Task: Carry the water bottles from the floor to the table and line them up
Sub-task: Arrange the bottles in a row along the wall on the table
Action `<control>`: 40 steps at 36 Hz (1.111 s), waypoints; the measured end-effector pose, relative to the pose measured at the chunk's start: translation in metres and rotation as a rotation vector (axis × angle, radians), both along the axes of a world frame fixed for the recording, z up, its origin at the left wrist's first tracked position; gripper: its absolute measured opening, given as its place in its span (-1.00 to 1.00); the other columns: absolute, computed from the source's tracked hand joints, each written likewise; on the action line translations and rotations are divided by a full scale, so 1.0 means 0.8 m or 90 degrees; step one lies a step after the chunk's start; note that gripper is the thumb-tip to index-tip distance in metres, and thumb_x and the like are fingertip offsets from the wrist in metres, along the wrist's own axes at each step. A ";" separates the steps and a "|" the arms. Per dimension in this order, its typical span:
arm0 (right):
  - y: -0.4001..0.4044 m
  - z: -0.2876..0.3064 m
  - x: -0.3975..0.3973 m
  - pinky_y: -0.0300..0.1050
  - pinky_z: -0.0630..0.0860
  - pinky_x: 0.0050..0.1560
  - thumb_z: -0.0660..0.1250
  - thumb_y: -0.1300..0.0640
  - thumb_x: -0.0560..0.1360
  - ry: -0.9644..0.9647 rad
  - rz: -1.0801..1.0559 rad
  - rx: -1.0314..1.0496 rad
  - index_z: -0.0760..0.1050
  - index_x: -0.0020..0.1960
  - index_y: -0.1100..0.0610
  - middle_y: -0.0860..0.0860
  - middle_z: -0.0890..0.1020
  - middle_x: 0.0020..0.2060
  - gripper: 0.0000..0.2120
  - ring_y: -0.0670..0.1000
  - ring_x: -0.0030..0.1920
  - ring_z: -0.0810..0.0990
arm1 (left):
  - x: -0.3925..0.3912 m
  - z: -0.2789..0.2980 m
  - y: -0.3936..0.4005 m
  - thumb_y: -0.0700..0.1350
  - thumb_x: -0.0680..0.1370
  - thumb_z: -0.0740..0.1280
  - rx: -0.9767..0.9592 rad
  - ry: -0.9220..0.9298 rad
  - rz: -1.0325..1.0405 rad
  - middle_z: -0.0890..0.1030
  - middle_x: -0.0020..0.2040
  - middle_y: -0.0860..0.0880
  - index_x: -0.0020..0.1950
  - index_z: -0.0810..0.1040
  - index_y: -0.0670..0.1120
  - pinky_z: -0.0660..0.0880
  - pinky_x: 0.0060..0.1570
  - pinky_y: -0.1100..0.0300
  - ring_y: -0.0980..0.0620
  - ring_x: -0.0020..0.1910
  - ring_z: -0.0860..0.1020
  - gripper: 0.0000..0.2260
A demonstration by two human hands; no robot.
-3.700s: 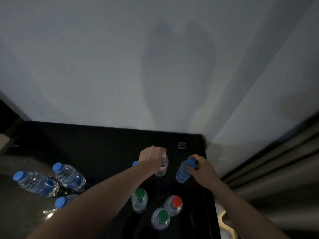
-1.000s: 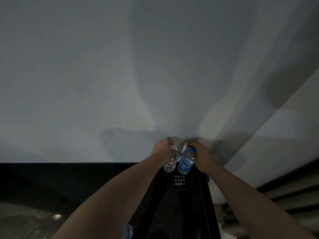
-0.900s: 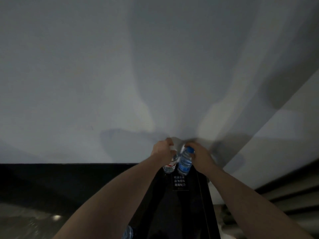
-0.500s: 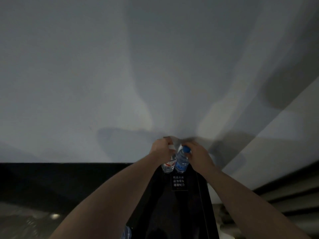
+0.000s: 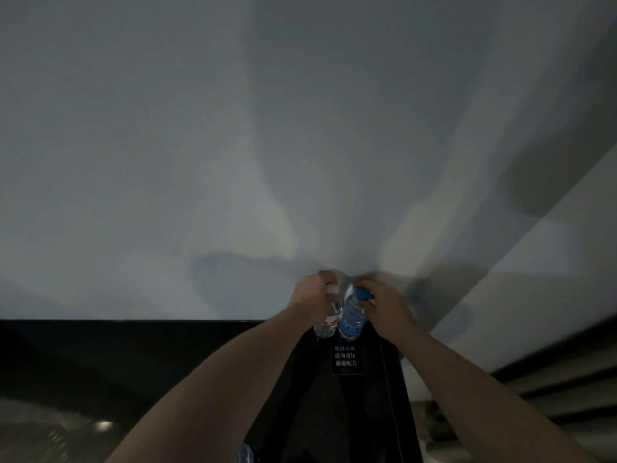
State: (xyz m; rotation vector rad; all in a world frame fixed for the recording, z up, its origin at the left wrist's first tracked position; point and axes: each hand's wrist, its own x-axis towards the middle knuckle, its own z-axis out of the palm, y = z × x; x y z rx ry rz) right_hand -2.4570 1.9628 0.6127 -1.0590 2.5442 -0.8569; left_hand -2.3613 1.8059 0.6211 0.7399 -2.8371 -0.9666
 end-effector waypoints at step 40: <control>0.080 0.023 0.154 -0.24 0.58 0.12 0.48 0.27 0.46 -0.163 -0.046 -0.155 0.55 0.15 -0.23 -0.19 0.64 0.12 -0.55 -0.22 0.11 0.62 | 0.223 0.052 0.016 -0.12 0.58 0.39 0.033 0.026 0.016 0.62 0.20 0.06 0.22 0.63 0.01 0.48 0.17 0.21 0.08 0.16 0.57 -0.78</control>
